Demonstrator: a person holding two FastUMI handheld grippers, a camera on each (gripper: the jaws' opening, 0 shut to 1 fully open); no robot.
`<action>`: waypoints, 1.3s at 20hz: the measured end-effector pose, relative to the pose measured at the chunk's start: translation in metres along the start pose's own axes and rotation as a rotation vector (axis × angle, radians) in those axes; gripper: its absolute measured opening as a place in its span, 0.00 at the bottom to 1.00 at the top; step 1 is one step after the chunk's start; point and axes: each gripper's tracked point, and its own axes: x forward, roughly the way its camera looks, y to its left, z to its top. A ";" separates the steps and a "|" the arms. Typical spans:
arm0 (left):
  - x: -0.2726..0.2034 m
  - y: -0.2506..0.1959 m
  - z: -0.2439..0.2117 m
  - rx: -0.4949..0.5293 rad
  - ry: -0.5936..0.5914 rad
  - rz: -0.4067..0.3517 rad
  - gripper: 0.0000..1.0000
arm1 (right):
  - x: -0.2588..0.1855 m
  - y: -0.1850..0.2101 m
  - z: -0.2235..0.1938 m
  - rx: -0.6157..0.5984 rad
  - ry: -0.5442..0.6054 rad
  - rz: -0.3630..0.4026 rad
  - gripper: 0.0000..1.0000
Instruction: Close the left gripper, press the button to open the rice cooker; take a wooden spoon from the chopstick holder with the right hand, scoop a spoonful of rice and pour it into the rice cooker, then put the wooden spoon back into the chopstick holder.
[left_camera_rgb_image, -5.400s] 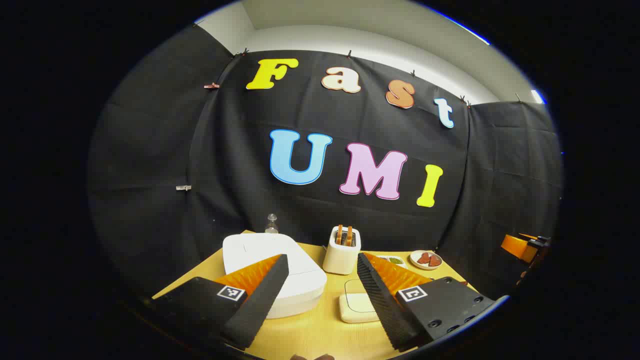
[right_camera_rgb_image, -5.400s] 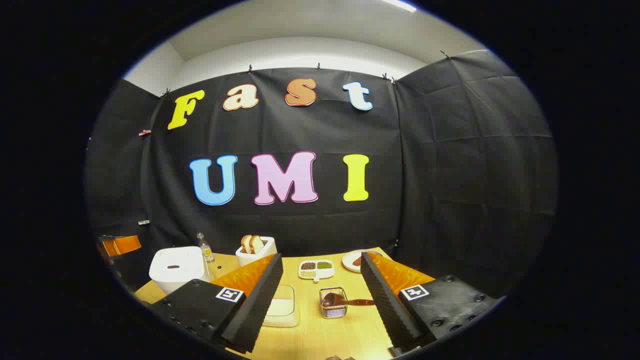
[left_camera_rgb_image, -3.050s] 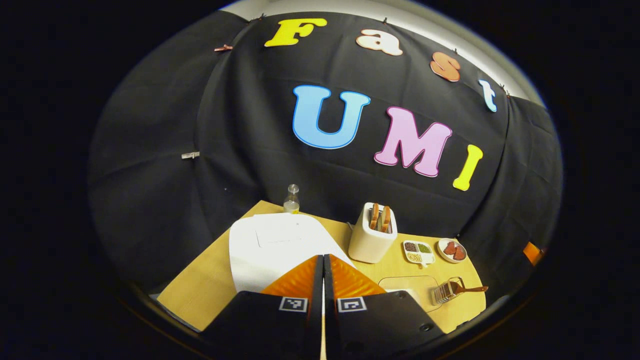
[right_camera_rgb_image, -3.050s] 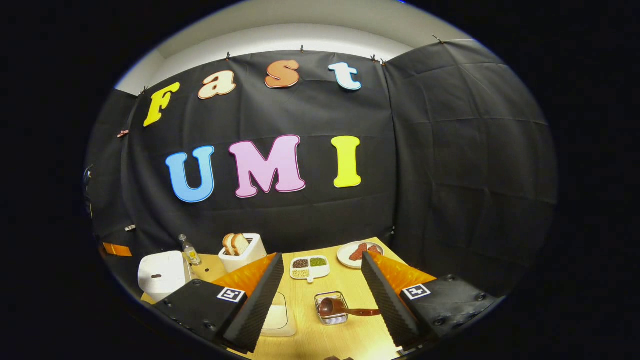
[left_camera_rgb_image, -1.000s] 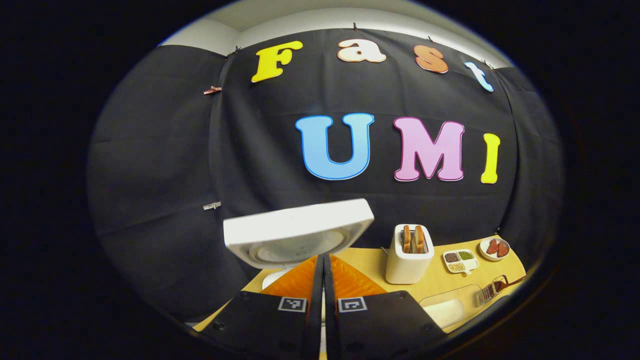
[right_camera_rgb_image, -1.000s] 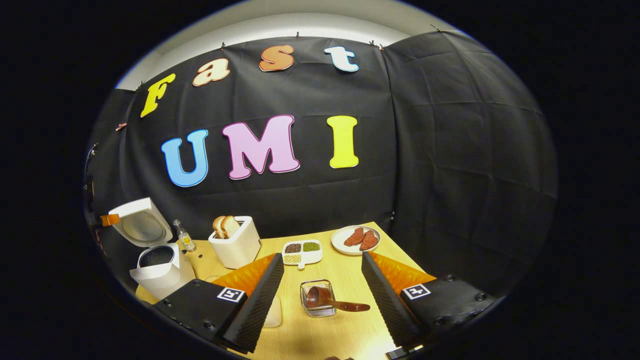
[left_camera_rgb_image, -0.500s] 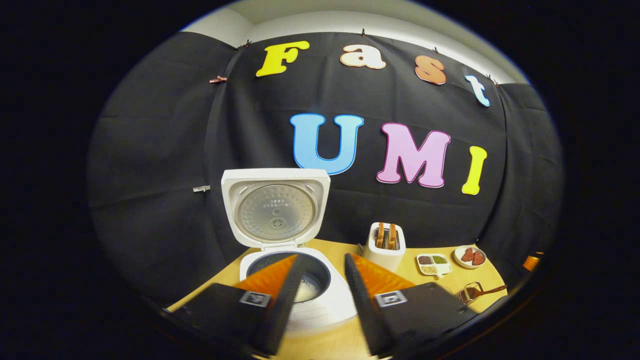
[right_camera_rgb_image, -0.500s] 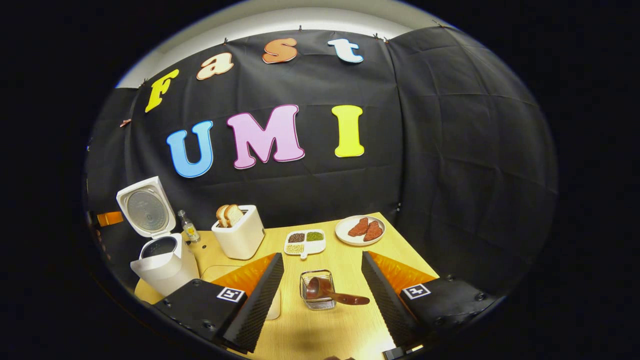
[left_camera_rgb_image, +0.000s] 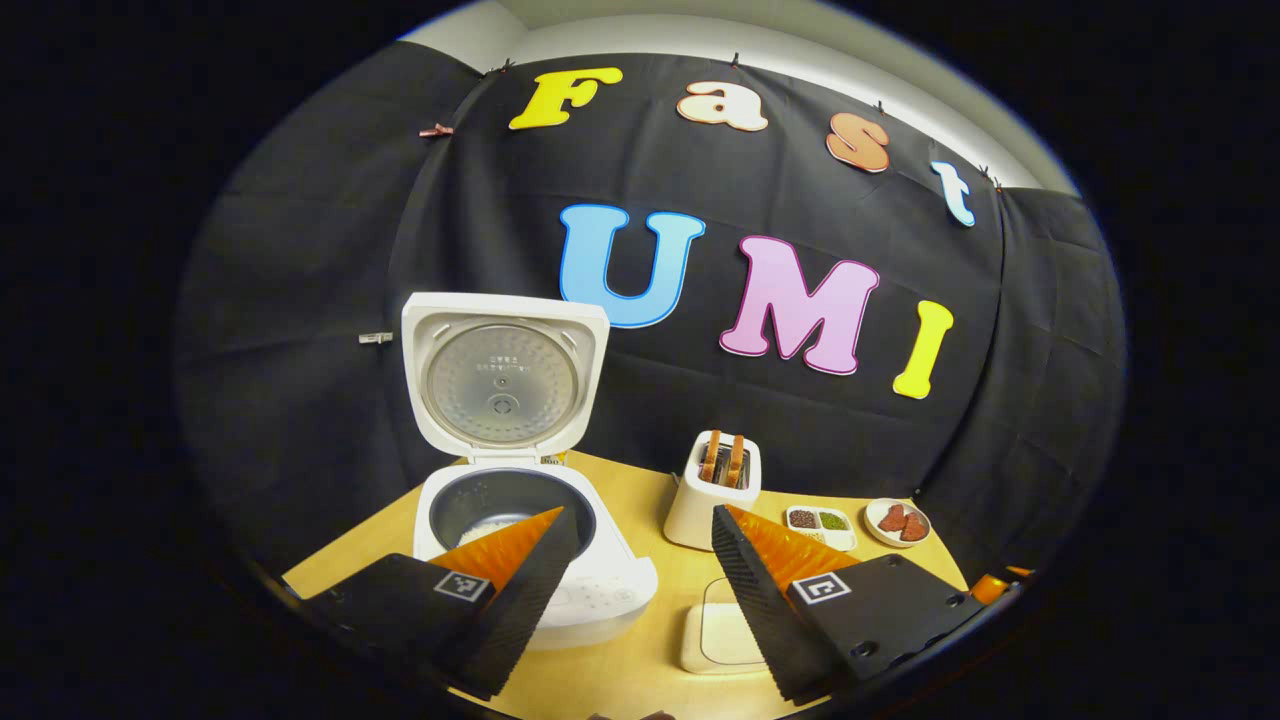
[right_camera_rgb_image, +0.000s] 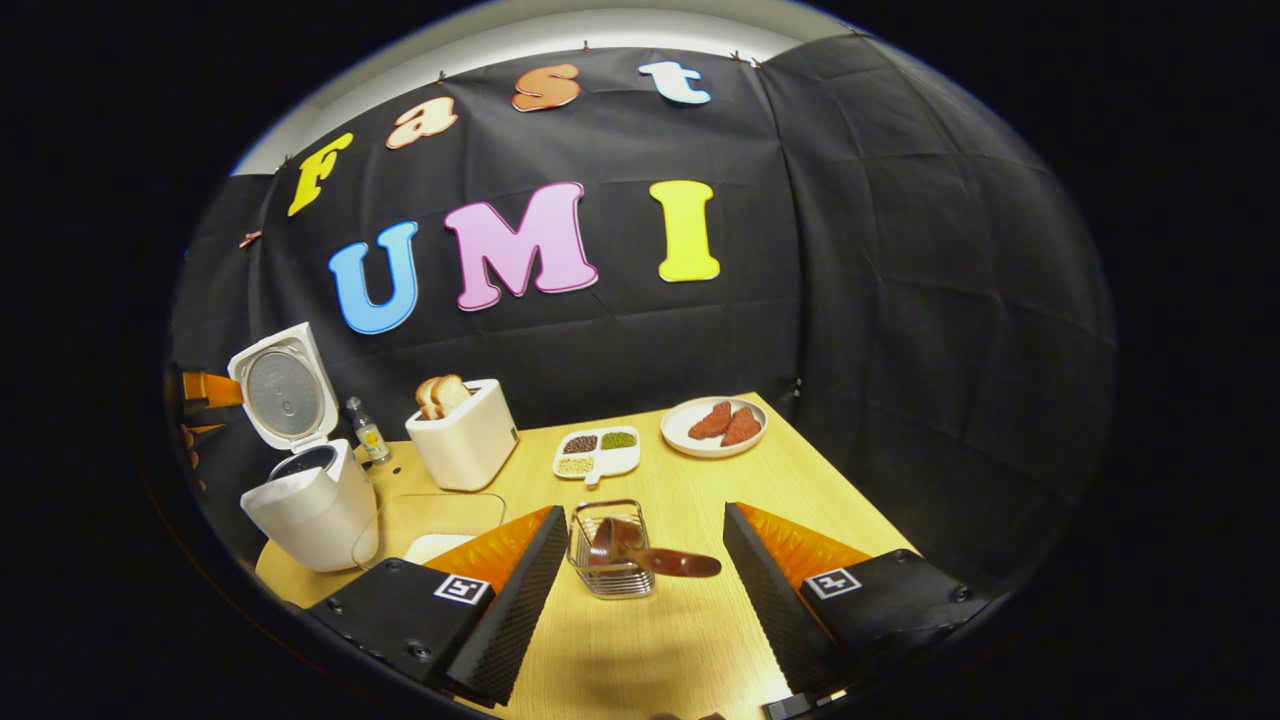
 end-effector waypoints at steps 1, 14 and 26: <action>0.001 -0.005 -0.001 -0.007 0.008 -0.005 0.94 | 0.005 -0.004 -0.013 0.029 0.021 -0.003 0.98; 0.011 -0.053 -0.033 0.116 0.078 0.003 0.94 | 0.099 -0.001 -0.052 0.155 0.020 0.026 0.99; 0.002 -0.077 -0.060 0.159 0.107 0.041 0.94 | 0.123 0.027 -0.035 0.116 0.008 0.161 0.45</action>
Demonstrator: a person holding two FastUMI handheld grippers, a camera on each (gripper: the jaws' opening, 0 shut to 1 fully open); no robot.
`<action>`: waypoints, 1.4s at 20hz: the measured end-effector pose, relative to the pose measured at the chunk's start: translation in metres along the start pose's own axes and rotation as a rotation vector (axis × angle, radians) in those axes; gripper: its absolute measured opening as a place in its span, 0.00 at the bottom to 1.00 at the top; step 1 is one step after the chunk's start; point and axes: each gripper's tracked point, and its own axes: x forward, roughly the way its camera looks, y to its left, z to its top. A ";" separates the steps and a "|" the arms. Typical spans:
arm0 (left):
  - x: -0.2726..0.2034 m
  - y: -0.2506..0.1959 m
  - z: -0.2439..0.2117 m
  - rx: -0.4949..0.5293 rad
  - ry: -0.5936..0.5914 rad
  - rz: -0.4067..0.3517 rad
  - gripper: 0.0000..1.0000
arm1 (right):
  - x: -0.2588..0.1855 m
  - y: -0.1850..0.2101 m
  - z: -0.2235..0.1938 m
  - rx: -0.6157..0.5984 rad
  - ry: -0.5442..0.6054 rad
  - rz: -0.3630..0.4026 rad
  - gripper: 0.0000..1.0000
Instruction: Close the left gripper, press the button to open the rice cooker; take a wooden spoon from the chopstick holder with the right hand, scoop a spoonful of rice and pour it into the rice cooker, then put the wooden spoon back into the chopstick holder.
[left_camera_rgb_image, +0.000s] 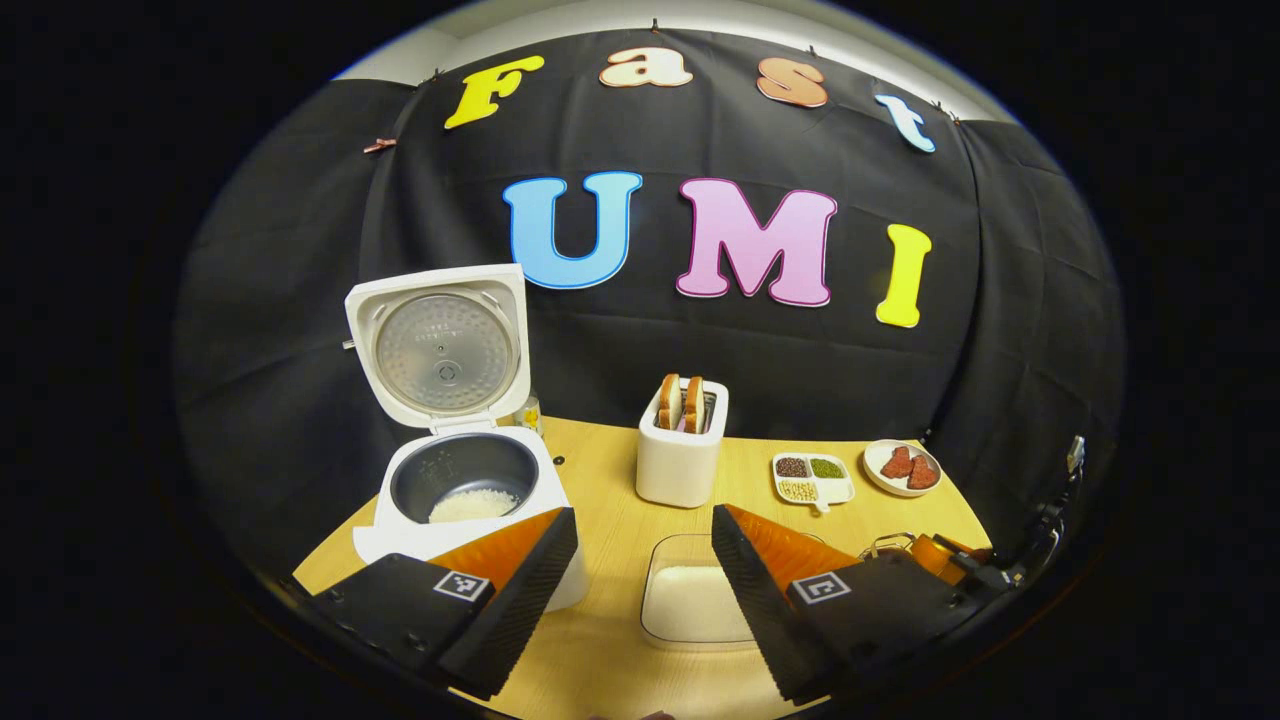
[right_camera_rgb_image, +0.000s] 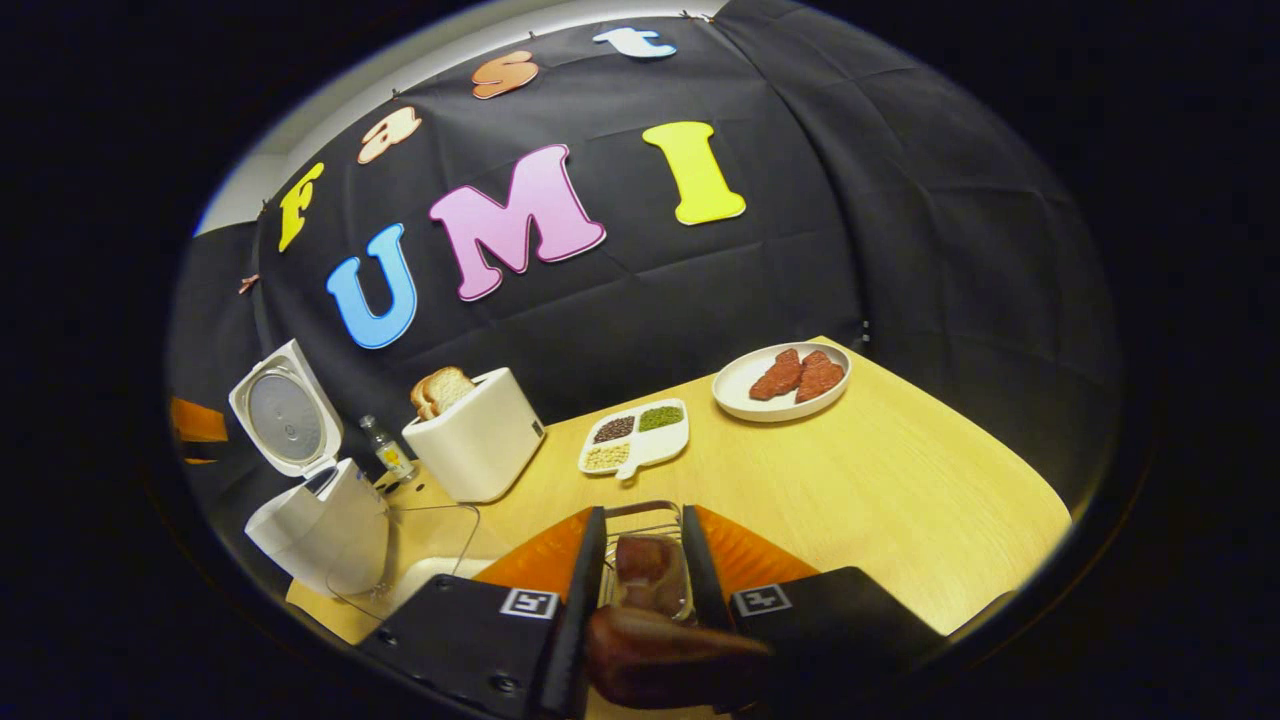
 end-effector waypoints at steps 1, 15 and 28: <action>0.000 -0.002 0.000 -0.003 0.002 0.000 0.94 | 0.005 0.004 0.005 -0.009 0.002 0.014 0.30; -0.017 0.016 0.006 -0.104 -0.059 0.007 0.94 | 0.011 0.053 0.068 0.012 0.097 0.097 0.25; -0.054 0.116 -0.013 -0.190 -0.101 0.021 0.94 | -0.021 0.173 0.116 0.026 0.039 0.170 0.25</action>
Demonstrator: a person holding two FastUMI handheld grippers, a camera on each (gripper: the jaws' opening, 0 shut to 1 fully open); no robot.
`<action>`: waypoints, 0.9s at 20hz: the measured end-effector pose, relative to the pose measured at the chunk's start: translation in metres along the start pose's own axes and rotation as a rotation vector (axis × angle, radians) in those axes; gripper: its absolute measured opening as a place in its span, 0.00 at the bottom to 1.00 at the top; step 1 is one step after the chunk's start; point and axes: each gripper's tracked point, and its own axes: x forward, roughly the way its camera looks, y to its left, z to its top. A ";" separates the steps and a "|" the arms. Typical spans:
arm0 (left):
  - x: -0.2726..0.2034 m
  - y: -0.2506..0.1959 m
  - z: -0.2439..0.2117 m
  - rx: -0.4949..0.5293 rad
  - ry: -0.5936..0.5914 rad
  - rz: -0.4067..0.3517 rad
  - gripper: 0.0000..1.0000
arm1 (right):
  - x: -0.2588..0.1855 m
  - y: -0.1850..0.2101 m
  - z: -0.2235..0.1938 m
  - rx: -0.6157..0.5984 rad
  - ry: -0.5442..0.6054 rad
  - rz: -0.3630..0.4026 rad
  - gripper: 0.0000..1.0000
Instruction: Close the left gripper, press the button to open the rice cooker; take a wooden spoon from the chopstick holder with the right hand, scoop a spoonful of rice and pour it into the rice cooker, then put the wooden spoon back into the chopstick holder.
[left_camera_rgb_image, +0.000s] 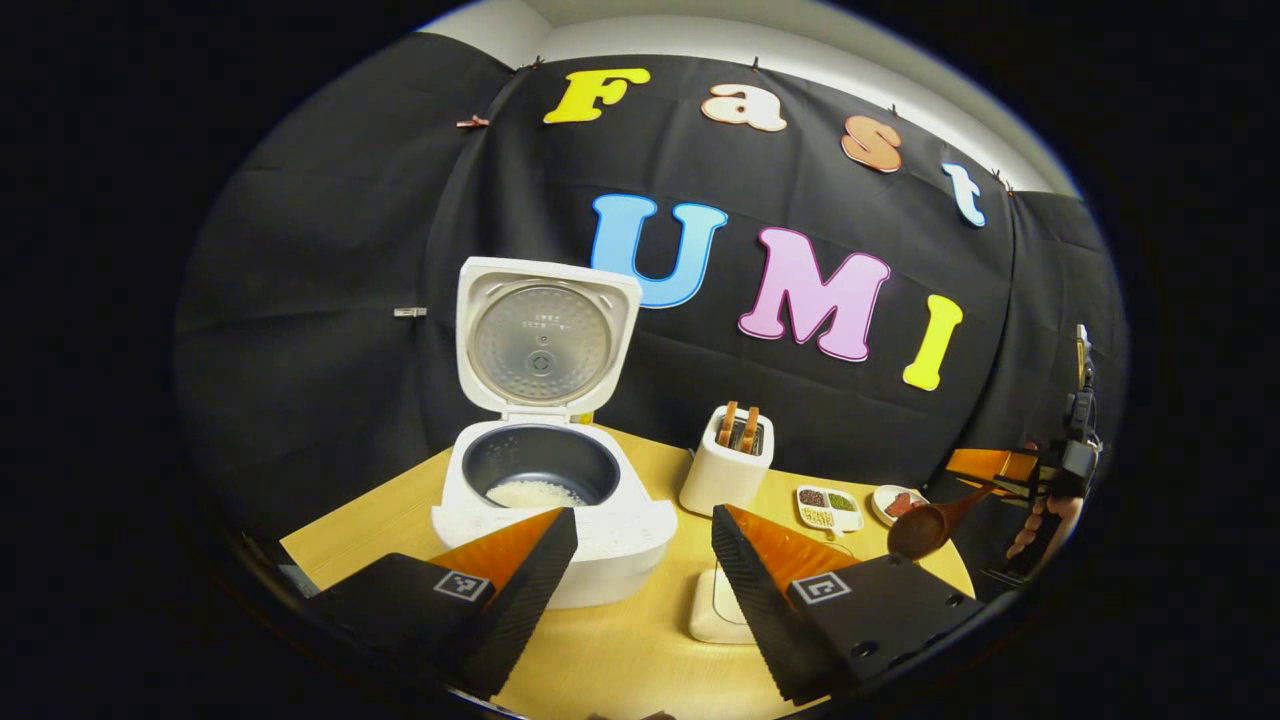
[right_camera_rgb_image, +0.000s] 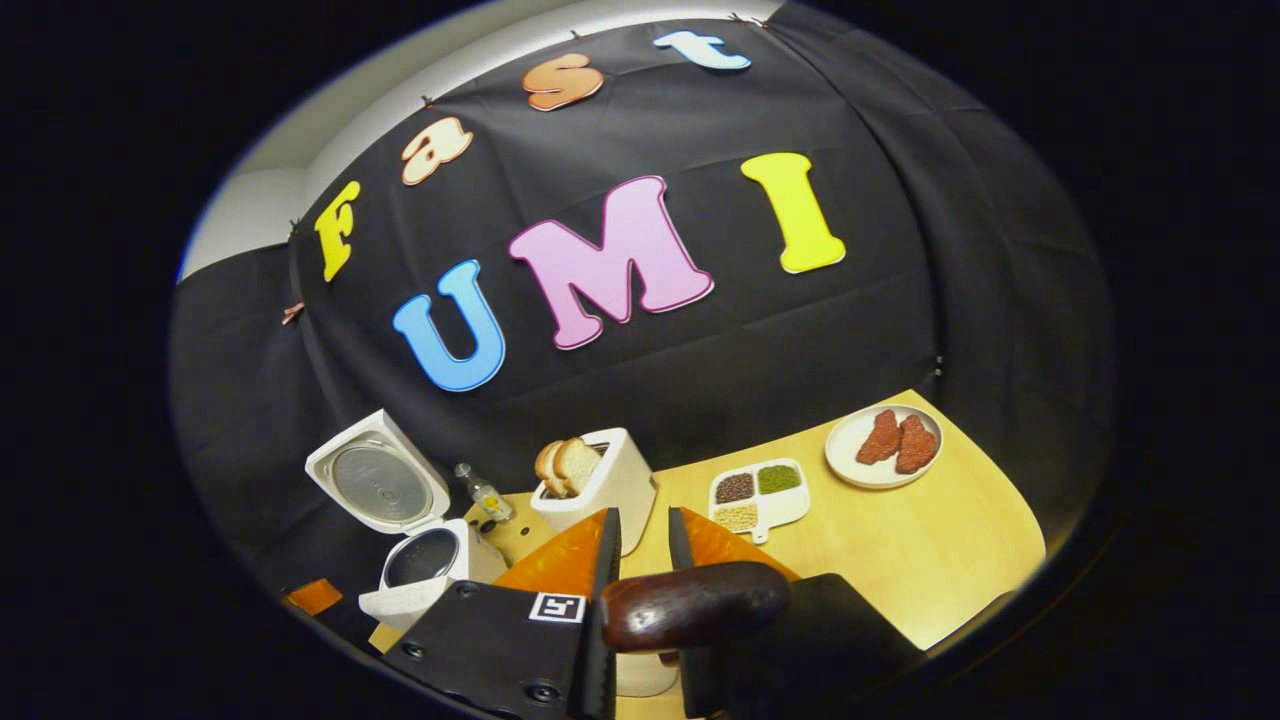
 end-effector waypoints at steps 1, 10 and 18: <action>-0.004 0.010 -0.001 -0.001 0.004 0.003 0.94 | 0.004 0.009 -0.007 0.001 0.005 0.003 0.25; -0.017 0.072 -0.023 0.001 0.047 0.019 0.94 | 0.048 0.018 -0.095 -0.134 0.055 -0.054 0.24; -0.014 0.104 -0.069 0.014 0.130 0.000 0.94 | 0.065 0.018 -0.164 -0.223 0.066 -0.107 0.26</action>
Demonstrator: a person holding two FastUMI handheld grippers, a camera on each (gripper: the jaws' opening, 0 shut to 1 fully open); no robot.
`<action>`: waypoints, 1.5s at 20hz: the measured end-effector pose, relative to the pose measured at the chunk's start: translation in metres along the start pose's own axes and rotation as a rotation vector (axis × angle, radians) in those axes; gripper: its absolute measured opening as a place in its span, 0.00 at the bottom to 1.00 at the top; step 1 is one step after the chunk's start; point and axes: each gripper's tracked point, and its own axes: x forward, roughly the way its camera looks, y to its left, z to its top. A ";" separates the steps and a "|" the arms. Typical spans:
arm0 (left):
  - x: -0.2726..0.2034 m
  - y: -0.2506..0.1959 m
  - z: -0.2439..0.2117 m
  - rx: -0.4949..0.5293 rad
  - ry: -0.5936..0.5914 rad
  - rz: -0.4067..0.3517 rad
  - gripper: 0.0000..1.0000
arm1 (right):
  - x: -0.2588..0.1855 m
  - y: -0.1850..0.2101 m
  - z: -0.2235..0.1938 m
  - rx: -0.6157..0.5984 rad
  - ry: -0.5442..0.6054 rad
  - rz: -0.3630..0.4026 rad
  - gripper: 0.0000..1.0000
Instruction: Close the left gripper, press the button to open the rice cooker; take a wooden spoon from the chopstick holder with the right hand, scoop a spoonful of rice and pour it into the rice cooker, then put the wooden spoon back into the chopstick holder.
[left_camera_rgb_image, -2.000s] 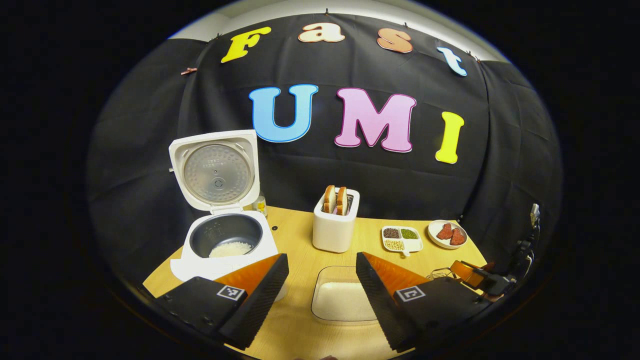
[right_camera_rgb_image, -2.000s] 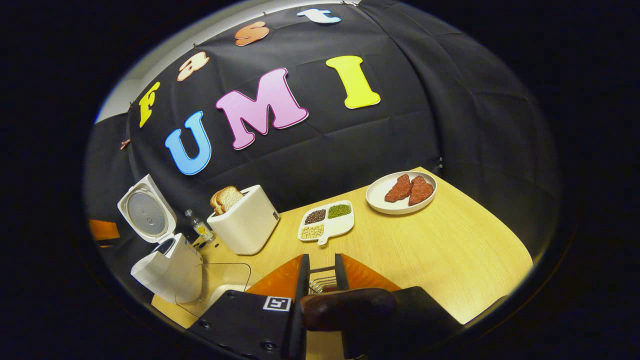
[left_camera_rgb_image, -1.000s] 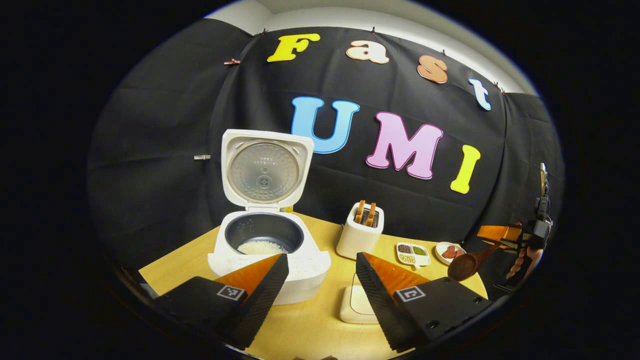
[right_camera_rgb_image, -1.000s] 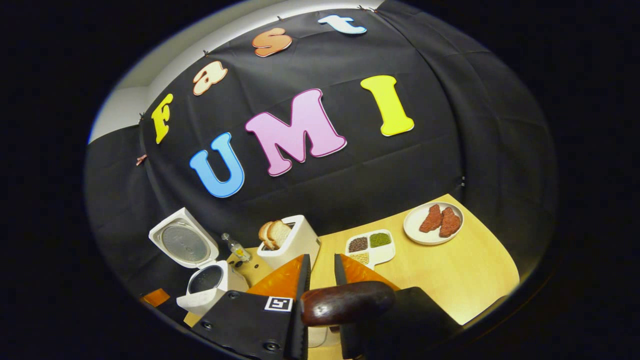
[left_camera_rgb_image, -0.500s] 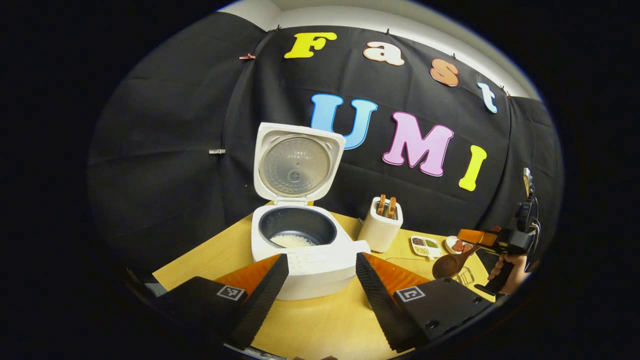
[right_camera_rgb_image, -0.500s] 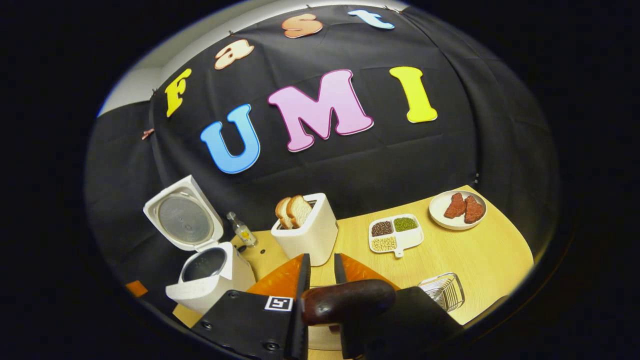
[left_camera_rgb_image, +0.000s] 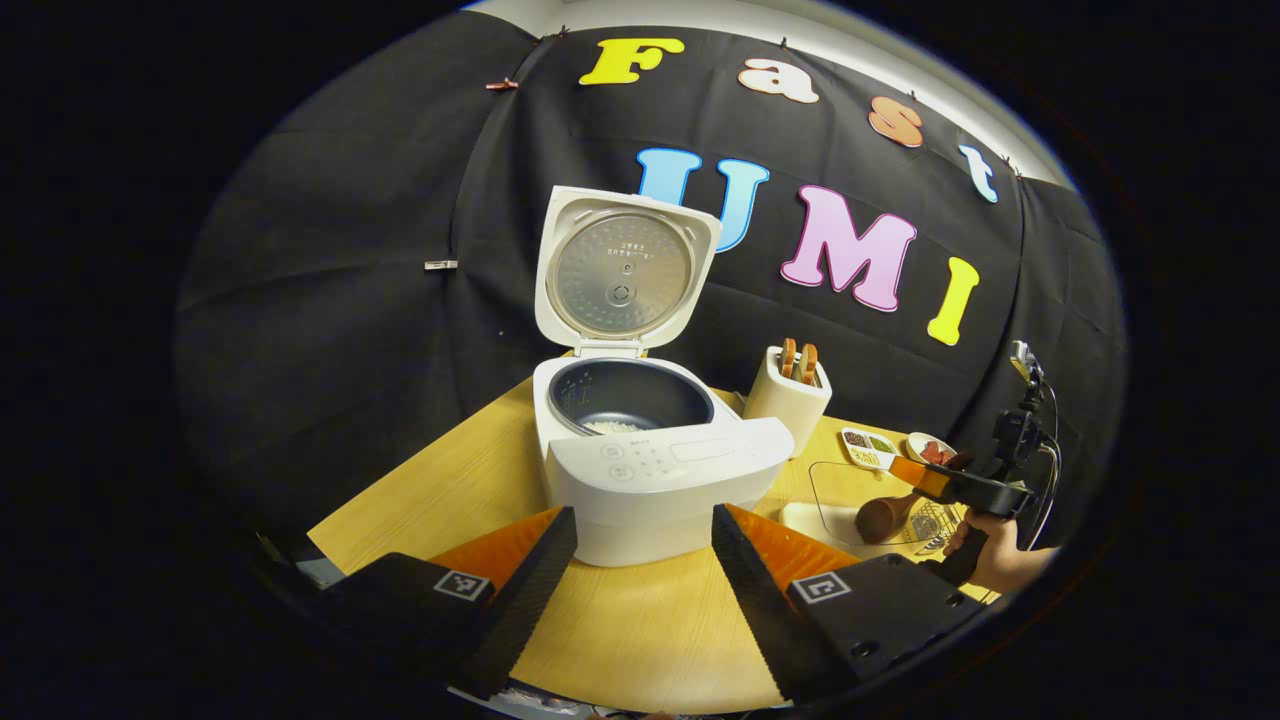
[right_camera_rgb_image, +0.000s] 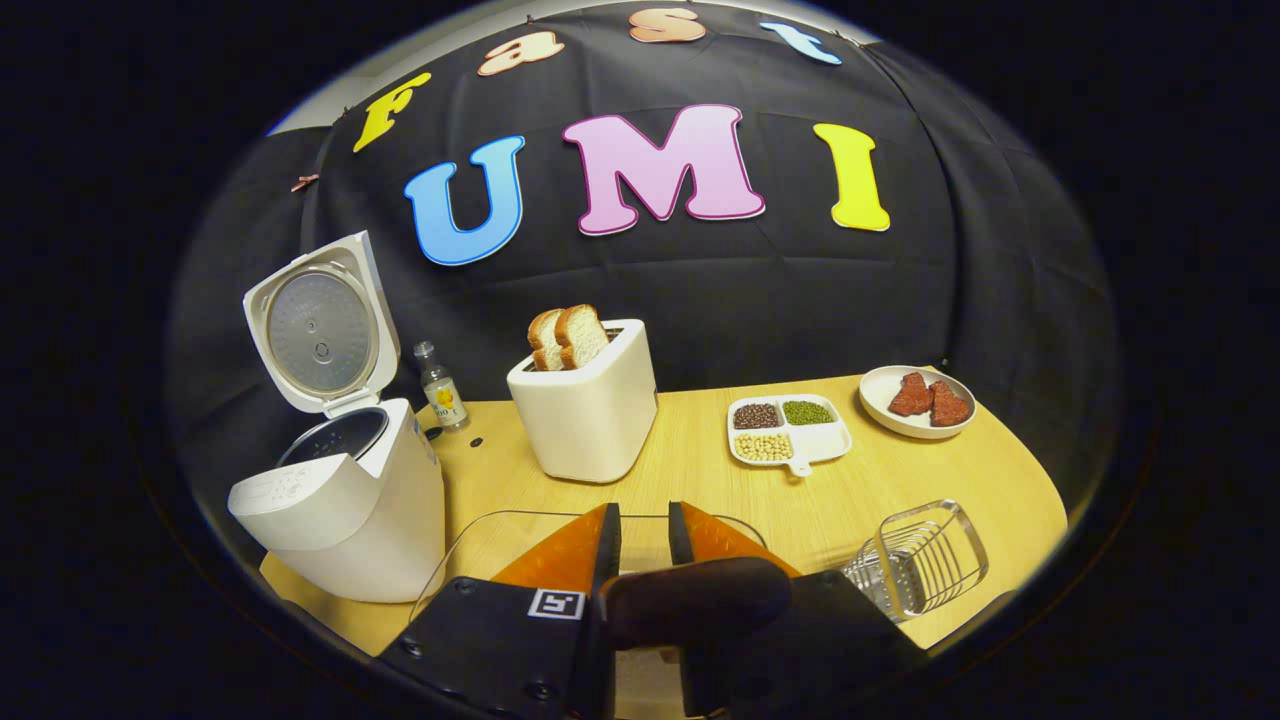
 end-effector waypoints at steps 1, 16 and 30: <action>-0.001 0.004 -0.001 -0.003 0.004 -0.001 0.94 | 0.000 0.009 -0.006 0.023 0.009 0.008 0.25; 0.000 0.033 0.002 -0.035 0.012 -0.015 0.94 | -0.020 0.036 -0.021 0.710 0.203 -0.030 0.25; -0.009 0.008 0.022 0.008 -0.031 -0.115 0.94 | -0.060 -0.005 0.075 0.943 0.046 -0.025 0.25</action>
